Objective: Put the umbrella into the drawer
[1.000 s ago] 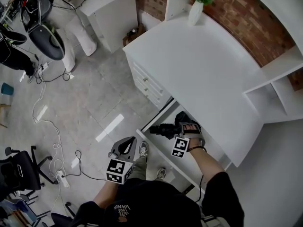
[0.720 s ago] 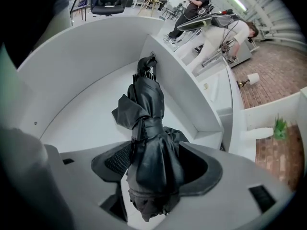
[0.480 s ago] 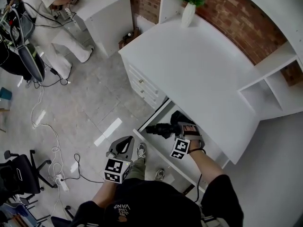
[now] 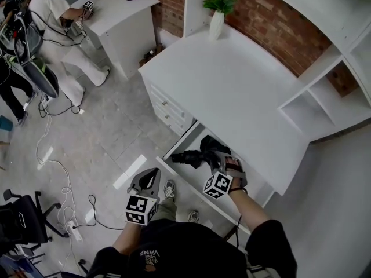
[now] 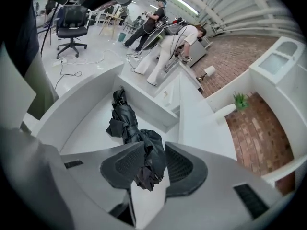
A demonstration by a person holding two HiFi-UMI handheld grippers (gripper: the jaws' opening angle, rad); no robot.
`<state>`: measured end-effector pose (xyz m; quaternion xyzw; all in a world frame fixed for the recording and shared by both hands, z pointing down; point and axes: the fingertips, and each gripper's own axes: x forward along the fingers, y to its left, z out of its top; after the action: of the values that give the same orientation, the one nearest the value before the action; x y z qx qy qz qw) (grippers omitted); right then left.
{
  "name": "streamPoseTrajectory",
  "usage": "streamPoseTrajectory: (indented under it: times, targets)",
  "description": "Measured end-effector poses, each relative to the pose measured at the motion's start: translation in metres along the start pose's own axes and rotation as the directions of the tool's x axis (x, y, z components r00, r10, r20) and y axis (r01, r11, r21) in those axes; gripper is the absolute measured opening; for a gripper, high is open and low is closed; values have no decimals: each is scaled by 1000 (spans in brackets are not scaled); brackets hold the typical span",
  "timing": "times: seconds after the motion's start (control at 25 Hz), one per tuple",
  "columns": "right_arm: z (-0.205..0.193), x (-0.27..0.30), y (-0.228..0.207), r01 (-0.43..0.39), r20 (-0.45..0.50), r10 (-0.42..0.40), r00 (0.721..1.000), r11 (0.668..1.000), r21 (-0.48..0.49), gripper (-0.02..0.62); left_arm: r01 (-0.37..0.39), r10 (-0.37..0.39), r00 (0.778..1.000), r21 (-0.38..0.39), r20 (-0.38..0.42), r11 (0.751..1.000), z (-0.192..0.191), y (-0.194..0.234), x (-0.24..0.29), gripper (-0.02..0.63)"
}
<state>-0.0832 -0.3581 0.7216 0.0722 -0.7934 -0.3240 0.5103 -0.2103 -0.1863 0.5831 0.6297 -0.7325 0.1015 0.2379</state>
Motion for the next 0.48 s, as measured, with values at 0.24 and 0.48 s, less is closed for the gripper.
streamPoseTrajectory:
  times: [0.24, 0.48]
  targets:
    - [-6, -43, -10, 102, 43, -109, 993, 985, 143, 37, -1, 1, 1000, 8, 22, 1000, 1, -21, -14, 6]
    - [-8, -100, -17, 160, 101, -200, 975, 937, 312, 2, -9, 8, 999, 12, 42, 1000, -1, -45, -34, 6]
